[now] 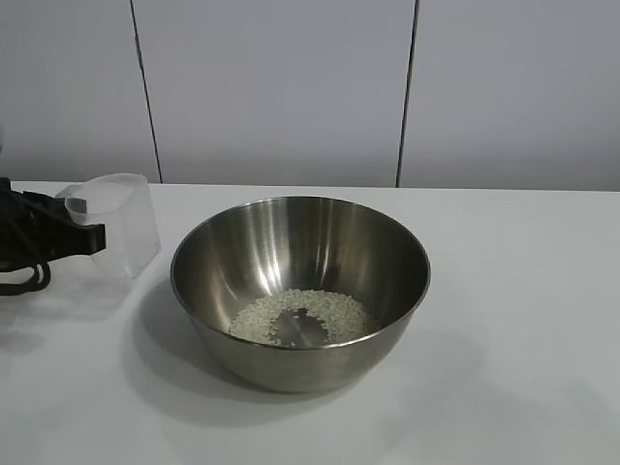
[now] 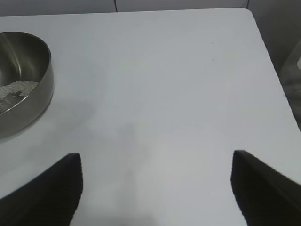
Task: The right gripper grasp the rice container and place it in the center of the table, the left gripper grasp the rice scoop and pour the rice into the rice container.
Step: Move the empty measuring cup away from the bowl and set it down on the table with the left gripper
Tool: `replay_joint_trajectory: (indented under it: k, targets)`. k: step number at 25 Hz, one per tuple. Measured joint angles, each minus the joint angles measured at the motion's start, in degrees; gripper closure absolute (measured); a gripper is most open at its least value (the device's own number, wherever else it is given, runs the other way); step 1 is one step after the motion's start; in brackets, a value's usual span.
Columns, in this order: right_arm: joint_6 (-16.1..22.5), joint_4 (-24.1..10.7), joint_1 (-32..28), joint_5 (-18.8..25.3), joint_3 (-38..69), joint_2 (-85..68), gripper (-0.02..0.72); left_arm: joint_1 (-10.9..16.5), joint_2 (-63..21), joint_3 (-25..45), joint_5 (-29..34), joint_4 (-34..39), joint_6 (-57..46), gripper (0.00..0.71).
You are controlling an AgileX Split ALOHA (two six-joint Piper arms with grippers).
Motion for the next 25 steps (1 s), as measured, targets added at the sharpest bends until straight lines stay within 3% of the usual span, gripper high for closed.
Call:
replay_joint_trajectory:
  k: [15,20,25]
  targets:
    - [0.00,-0.07,0.00,0.00,0.00,0.00,0.115,0.00,0.72,0.00,0.00,0.00,0.34,0.691]
    - [0.00,-0.07,0.00,0.00,0.00,0.00,0.115,0.00,0.72,0.00,3.01,0.00,0.34,0.569]
    - [0.00,-0.07,0.00,0.00,0.00,0.00,0.115,0.00,0.72,0.00,3.06,0.00,1.04,0.371]
